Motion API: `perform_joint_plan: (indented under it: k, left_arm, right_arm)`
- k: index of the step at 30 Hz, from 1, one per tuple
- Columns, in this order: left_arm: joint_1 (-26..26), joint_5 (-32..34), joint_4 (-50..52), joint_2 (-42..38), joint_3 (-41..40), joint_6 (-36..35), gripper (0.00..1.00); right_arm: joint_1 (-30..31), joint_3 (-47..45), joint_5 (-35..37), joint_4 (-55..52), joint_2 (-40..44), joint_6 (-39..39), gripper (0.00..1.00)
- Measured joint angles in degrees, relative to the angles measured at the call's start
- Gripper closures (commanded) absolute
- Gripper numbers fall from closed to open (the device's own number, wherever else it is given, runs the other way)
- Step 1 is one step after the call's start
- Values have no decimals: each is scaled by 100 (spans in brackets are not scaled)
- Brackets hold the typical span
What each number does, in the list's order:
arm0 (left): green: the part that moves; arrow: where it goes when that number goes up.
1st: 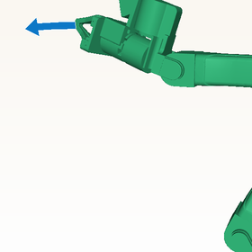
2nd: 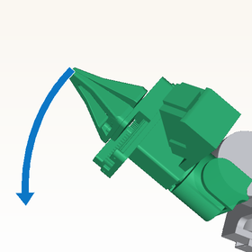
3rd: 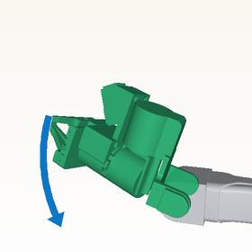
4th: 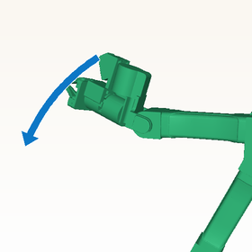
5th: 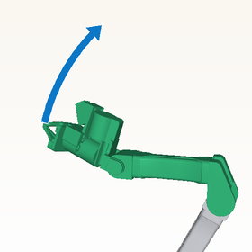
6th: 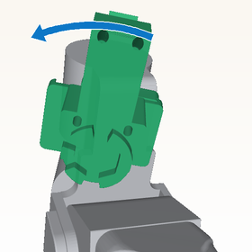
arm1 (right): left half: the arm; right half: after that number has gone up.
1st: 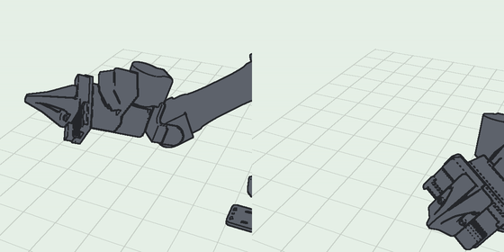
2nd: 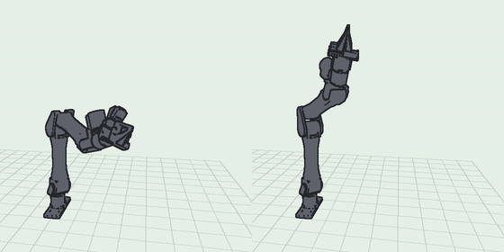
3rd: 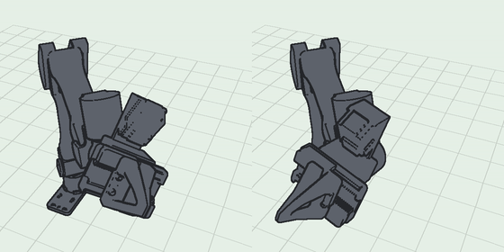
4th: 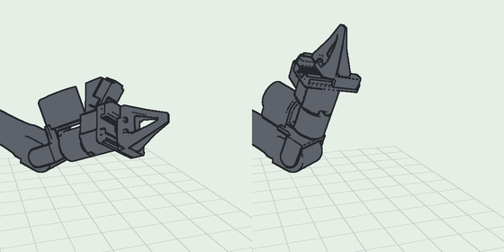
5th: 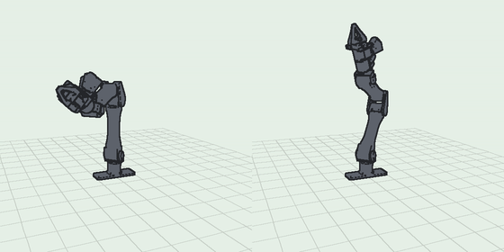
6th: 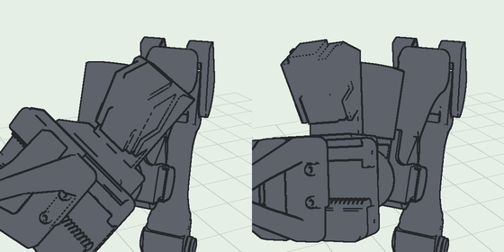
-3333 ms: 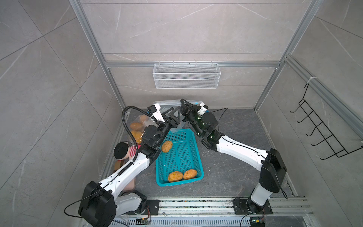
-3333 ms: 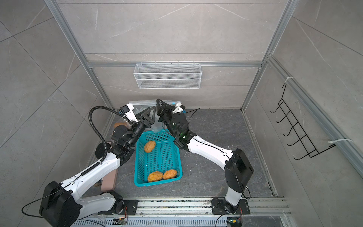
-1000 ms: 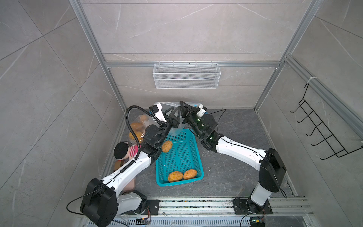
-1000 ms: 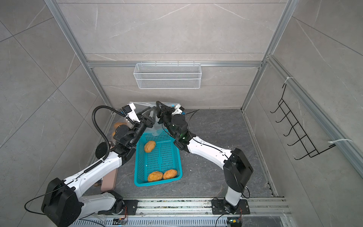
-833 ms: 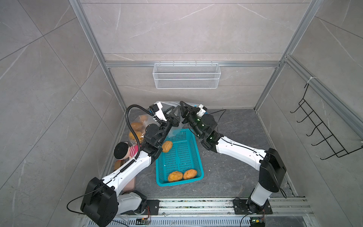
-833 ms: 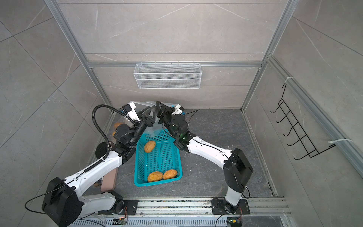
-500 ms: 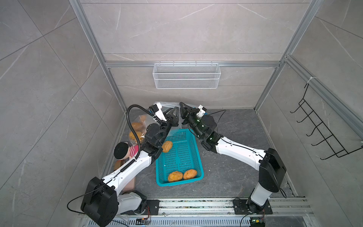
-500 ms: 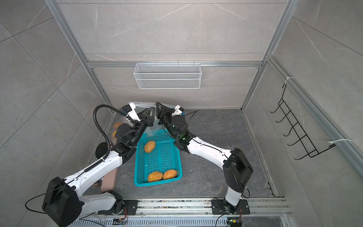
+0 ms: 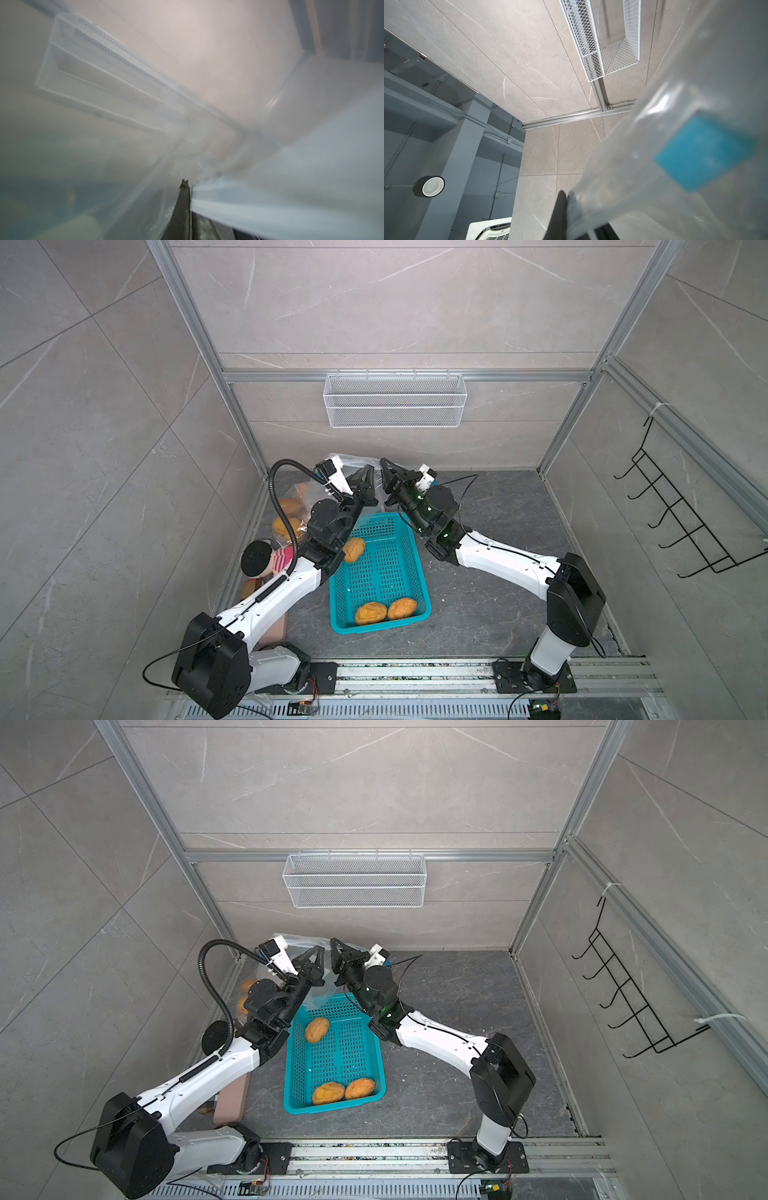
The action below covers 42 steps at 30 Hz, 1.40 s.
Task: Put the potatoes into a zipper bag and zip it
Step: Pick up the zipper food storage bag at the center of the board, then open the zipper of the food storage bag.
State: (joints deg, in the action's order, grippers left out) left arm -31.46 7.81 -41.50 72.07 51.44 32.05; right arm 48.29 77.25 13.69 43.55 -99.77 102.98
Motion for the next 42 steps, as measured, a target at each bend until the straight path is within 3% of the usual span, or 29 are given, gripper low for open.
perform_joint_plan:
  k: [3,4,10,12,17,21,26,31,36,42]
  left_arm:
    - [0,-4,11,0,-2,0,100]
    - [0,-4,28,-2,-2,0,100]
    - [0,-48,695,-289,-92,-153,100]
    - [0,-61,1191,-511,-90,-269,100]
    - [7,-83,3410,-1016,450,-673,100]
    - [28,-74,5630,-1038,1773,-1147,100]
    - [28,-155,8072,-835,3624,-1810,100]
    - [33,-205,10253,-181,5268,-2441,100]
    - [33,-424,11429,160,5180,-2824,100]
    - [33,-789,11803,199,4564,-2986,100]
  right_arm:
    - [-9,-33,-11,22,0,35,99]
    - [-17,-52,-22,37,0,39,94]
    - [-208,-236,-177,177,2,107,42]
    - [-328,-323,-271,175,20,59,34]
    - [-754,-442,-911,17,256,-251,31]
    - [-1309,-439,-1845,-391,688,-953,31]
    - [-1591,234,-2927,-2120,1062,-2988,34]
    - [-1084,793,-3591,-3731,1355,-5668,30]
    - [-291,695,-3818,-4468,1480,-7702,31]
    - [299,-81,-3722,-4492,1401,-8863,29]
